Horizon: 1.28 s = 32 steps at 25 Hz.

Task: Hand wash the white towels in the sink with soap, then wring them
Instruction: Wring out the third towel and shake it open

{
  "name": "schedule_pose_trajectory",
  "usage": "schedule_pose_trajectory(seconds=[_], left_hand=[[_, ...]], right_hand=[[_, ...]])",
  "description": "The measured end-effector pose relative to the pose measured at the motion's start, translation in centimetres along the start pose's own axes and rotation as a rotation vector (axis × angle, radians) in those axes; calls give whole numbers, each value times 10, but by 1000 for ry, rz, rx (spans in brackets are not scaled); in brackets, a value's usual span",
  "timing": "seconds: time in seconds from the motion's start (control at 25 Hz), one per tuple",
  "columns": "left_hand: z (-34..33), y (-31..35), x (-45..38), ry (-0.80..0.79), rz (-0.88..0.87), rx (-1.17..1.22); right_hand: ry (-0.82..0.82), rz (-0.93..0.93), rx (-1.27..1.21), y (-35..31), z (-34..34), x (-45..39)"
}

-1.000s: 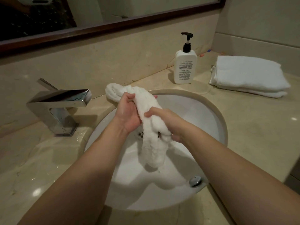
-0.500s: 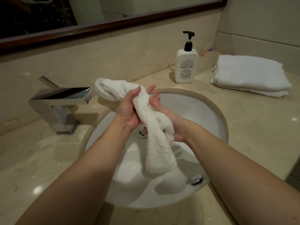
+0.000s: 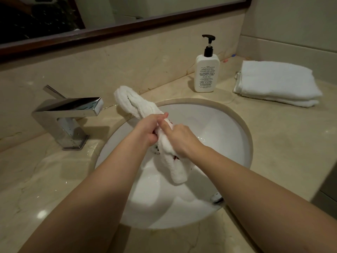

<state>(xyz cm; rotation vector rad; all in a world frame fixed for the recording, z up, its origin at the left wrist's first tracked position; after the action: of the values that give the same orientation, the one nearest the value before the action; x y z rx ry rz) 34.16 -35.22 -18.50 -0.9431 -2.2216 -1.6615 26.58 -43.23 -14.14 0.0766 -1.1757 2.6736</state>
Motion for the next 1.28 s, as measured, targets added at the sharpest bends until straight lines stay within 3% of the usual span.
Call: schedule_pose_trajectory(seconds=[0.12, 0.2, 0.36, 0.48, 0.6, 0.72, 0.84, 1.08, 1.2, 1.28], left_hand=[[3, -2, -4, 31, -70, -100], [-6, -1, 0, -54, -61, -79], [-18, 14, 14, -281, -65, 370], [-16, 21, 12, -273, -151, 354], [-24, 25, 16, -261, -252, 216], [-40, 26, 26, -471, -202, 387], [-43, 28, 32, -574, -170, 462], [-23, 34, 13, -208, -221, 239], [-23, 28, 12, -92, -211, 177], [-17, 26, 8, -3, -211, 139]], right_hand=[[-180, -171, -341, 20, -11, -2], [-244, -220, -490, 24, -14, 0], [-330, -231, -961, 14, -16, 1], [-437, -220, -1235, 3, -18, 0], [-627, -146, -1400, -17, -22, 9], [-663, -160, -1455, -21, -27, 17], [-667, -142, -1317, -21, -32, 19], [-157, -150, -844, -1, -16, -6], [-24, -199, -466, 13, -6, -4], [56, -140, -367, 8, 0, -2]])
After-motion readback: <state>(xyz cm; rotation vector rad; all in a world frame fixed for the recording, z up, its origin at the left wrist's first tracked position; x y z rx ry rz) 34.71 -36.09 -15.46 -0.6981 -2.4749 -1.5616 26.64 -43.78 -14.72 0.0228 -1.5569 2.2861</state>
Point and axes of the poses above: each hand's wrist, its own x-axis away from the middle knuckle, its own z-axis out of the back of the hand, y = z × x, the point moved 9 cm from there along -x, towards the middle knuckle, and after that the axes turned 5 degrees about x, right-handed, at the moved point
